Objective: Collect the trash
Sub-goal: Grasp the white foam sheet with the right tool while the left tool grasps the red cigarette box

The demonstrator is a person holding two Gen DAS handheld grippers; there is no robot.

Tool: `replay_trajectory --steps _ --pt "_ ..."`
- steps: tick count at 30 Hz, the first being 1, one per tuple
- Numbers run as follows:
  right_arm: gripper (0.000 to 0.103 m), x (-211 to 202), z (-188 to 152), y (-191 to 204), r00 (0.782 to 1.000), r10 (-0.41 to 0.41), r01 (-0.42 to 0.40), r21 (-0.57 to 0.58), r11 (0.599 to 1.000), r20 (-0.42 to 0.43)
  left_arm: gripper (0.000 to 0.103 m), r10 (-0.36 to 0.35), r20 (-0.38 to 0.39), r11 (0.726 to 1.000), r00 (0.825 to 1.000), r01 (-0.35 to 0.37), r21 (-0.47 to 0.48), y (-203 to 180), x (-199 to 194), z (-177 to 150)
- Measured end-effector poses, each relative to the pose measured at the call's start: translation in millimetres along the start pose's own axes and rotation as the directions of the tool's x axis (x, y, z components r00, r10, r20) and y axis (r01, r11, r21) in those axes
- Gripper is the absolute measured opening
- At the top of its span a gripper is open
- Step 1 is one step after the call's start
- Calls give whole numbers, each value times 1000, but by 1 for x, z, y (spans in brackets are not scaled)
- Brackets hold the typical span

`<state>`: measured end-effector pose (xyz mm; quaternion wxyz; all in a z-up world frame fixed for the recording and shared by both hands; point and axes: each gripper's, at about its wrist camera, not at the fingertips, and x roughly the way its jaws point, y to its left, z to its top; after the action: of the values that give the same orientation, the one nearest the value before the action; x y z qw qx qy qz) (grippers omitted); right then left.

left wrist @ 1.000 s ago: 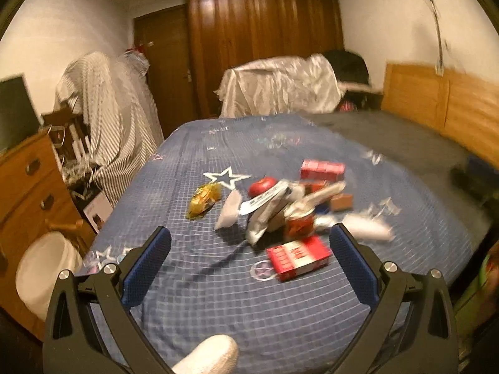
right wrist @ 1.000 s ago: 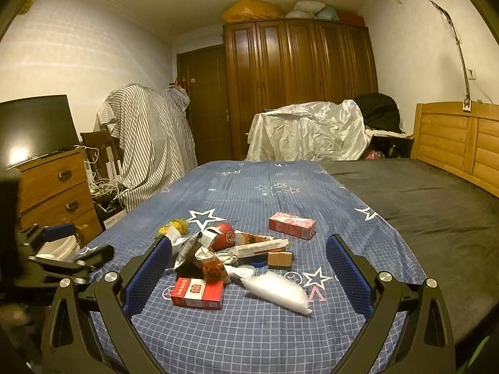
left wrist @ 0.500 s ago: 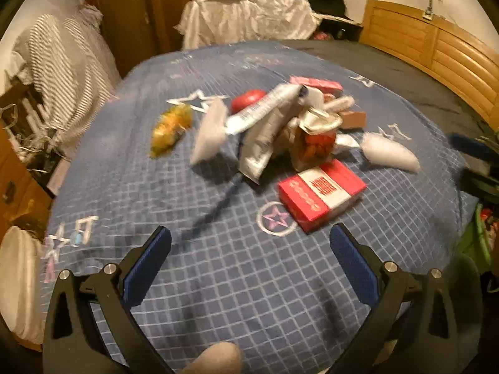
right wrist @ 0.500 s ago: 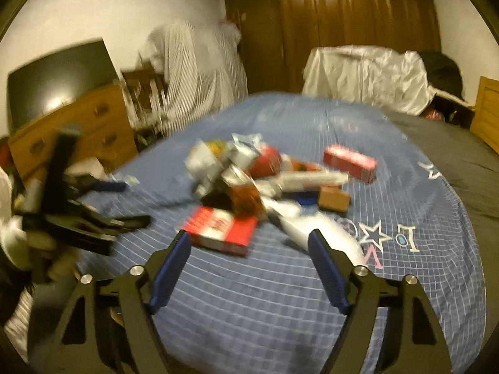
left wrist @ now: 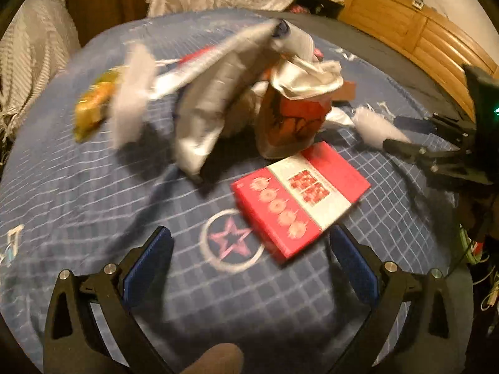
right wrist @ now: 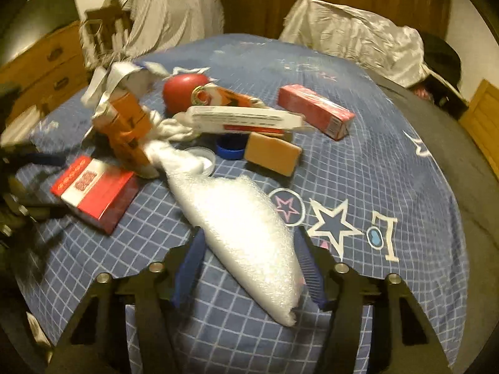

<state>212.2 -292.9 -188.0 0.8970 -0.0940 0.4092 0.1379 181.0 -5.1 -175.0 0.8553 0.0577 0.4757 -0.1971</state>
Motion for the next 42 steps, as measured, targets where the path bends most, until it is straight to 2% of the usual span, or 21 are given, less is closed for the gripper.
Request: replay_trajectory --steps 2,4,6,8,10,12,13,14,16,18,19,20,23,26,28,31,32,35,37,41,42 --pt "36 -6 -2 -8 1000 -25 25 29 999 -3 98 -65 -4 996 998 65 55 -17 4 3" --pt "32 -15 -5 -20 1000 -25 26 65 998 -13 97 -144 -31 981 989 147 128 -36 4 2" --pt "29 -28 -11 -31 1000 -9 12 103 995 -26 95 -289 -72 928 955 298 223 -60 -9 -3" --pt "28 -39 -17 -43 999 8 -4 133 991 -34 93 -359 -75 886 930 365 284 -70 -26 -9" --pt "28 -47 -23 -51 999 9 -3 142 990 -39 93 -326 -24 895 945 317 315 -69 -39 -7" --pt "28 -53 -32 -52 999 9 -4 135 991 -35 93 -234 55 927 971 205 315 -63 -50 3" --pt "28 -54 -34 -53 999 11 -6 131 991 -34 93 -194 85 934 977 157 322 -63 -51 8" --pt "28 -55 -37 -50 999 10 -6 128 992 -33 93 -190 98 930 977 147 337 -65 -52 17" --pt "28 -53 -40 -45 999 16 -12 125 992 -31 93 -198 72 903 978 153 401 -78 -41 22" --pt "28 -51 -42 -42 999 20 -16 130 991 -28 93 -168 33 884 985 136 448 -84 -25 28" --pt "28 -50 -42 -40 999 24 -20 135 991 -28 92 -151 -3 888 988 137 439 -81 -14 30" --pt "28 -49 -43 -40 999 27 -23 141 990 -28 86 -134 -31 895 990 135 424 -79 -6 29" --pt "28 -46 -45 -38 999 34 -29 149 988 -30 86 -90 -56 904 994 105 414 -68 14 27" --pt "29 -44 -44 -35 999 29 -25 128 991 -29 83 -143 -108 911 984 174 373 -59 31 38" --pt "29 -43 -42 -35 999 29 -26 125 992 -25 83 -154 -108 914 982 183 363 -54 36 41" --pt "29 -45 -38 -34 1000 17 -15 108 994 -12 79 -206 -94 929 974 225 293 -46 34 47" --pt "29 -45 -37 -33 1000 7 -7 101 995 -7 72 -221 -81 933 972 235 272 -46 31 47" --pt "29 -46 -34 -30 1000 -17 16 74 997 8 67 -256 -14 944 967 253 212 -39 23 53" --pt "29 -40 -34 -30 1000 -14 14 71 997 -2 59 -267 4 949 964 262 173 -42 15 46" --pt "31 -30 -34 -30 1000 -12 13 66 998 -5 31 -238 0 962 971 236 136 -46 22 42" --pt "32 -29 -32 -29 1000 -14 14 60 998 -6 28 -228 1 966 974 226 126 -46 25 42"
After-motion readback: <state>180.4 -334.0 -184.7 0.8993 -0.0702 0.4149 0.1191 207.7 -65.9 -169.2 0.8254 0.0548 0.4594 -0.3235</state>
